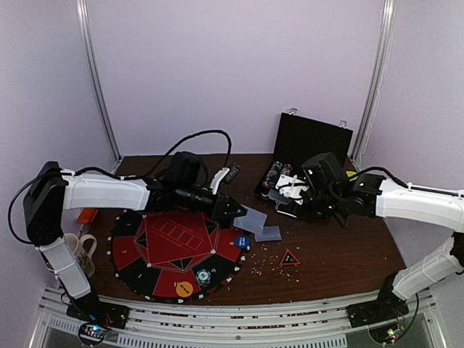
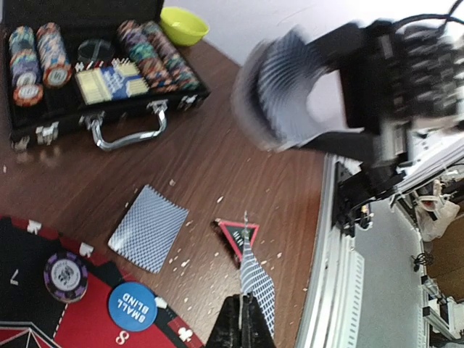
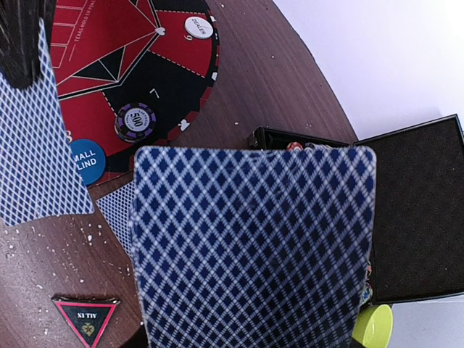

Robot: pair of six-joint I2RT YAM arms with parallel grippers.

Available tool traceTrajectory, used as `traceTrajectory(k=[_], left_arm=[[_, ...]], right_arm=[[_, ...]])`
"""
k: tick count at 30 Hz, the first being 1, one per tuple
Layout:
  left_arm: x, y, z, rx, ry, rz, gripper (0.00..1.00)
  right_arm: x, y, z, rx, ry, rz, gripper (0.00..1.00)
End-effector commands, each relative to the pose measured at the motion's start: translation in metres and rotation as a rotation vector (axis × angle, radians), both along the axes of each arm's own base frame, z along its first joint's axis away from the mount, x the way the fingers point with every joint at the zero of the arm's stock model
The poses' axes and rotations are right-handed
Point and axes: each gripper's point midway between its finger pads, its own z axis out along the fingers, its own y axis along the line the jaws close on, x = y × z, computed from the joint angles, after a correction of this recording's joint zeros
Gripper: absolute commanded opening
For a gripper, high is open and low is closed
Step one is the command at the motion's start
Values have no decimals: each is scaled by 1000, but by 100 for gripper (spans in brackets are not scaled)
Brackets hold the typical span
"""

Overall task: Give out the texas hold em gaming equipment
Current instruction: Distribute the poker card in the big blind area.

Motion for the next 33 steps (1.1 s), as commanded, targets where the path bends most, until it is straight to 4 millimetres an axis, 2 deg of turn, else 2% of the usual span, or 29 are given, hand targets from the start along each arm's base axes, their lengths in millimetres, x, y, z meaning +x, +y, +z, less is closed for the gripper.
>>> traceTrajectory(k=[1,3,5,8,14,17,20,21,22,24,25,27,29,32,33], left_arm=[[-5,-11,12,-57,-3,-49,0],[-13,-14,2,-45,33,-76,0],[-21,-7,-5,-22,35,-93,0],[-35,11,-24,84,22,-137,0],[-64,52,-81,336,77,-242,0],[-67,60,-105,418,115,-261,0],[-66,60,-115,445,119,-273,0],[-65,60,-115,450,115,-276,2],[-65,61,-115,456,111,-281,11],[-61,62,-113,480,93,-272,39],[-58,62,-109,485,78,-268,46],[-50,58,-93,474,32,-260,55],[-39,47,-65,429,-42,-253,61],[-19,23,-23,331,-161,-242,72],[-11,14,-18,305,-186,-240,74]], right_arm=[[-4,-3,8,30,-2,-2,49],[-5,-3,9,32,-4,-2,49],[-6,-5,8,27,2,-4,49],[-6,-6,6,17,3,-5,49],[-5,-4,4,21,8,-2,49],[-6,-3,3,20,12,2,49],[-5,-2,3,20,12,2,49],[-5,-2,3,19,13,3,49],[-5,-2,3,19,13,1,50],[-5,-3,3,20,11,0,50],[-5,-3,3,19,10,1,50],[-5,-3,3,19,10,1,50],[-5,-3,3,18,9,1,50],[-5,-3,4,20,10,0,50],[-5,-4,6,23,6,-1,50]])
